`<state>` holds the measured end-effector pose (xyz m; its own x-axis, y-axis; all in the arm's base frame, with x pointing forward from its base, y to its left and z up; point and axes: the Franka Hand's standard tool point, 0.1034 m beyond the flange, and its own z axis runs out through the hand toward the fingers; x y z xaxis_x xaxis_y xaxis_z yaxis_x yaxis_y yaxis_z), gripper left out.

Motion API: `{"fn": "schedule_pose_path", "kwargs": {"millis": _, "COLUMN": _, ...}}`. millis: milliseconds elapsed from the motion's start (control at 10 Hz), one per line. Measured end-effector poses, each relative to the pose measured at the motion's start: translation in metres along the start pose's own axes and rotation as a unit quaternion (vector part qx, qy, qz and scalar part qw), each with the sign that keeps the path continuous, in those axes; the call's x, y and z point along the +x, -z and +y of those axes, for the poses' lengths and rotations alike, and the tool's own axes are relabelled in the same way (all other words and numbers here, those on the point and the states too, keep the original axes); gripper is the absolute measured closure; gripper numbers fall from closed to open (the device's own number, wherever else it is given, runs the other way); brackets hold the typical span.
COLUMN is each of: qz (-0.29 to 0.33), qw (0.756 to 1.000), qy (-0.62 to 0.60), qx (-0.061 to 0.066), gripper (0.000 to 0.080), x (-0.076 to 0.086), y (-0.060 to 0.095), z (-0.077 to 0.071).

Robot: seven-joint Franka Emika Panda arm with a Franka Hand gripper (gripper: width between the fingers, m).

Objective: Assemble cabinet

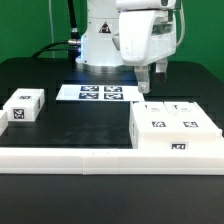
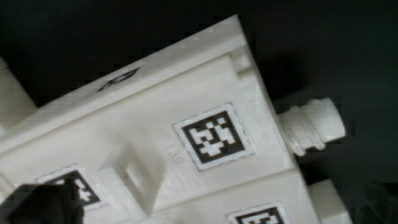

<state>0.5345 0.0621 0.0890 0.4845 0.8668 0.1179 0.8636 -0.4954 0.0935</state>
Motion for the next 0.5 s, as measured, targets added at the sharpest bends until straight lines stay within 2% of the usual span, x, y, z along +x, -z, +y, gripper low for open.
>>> {"fn": "schedule_pose_path", "kwargs": {"millis": 100, "qz": 0.016, "qw": 0.994, "qy": -0.107, "qx": -0.011, "gripper": 0.0002, "x": 0.003, "y": 0.001, "z": -0.008}}
{"fn": "schedule_pose_path", "kwargs": {"millis": 200, "qz": 0.013, "qw": 0.990, "qy": -0.142, "qx": -0.005, "gripper": 0.0002, "x": 0.001, "y": -0.002, "z": -0.020}}
{"fn": "schedule_pose_path", "kwargs": {"millis": 400, "qz": 0.015, "qw": 0.963, "qy": -0.271, "qx": 0.006, "gripper": 0.0002, "x": 0.003, "y": -0.006, "z": -0.025}}
{"fn": "schedule_pose_path", "kwargs": {"millis": 500, "qz": 0.015, "qw": 0.951, "qy": -0.308, "qx": 0.018, "gripper": 0.0002, "x": -0.002, "y": -0.011, "z": -0.025}}
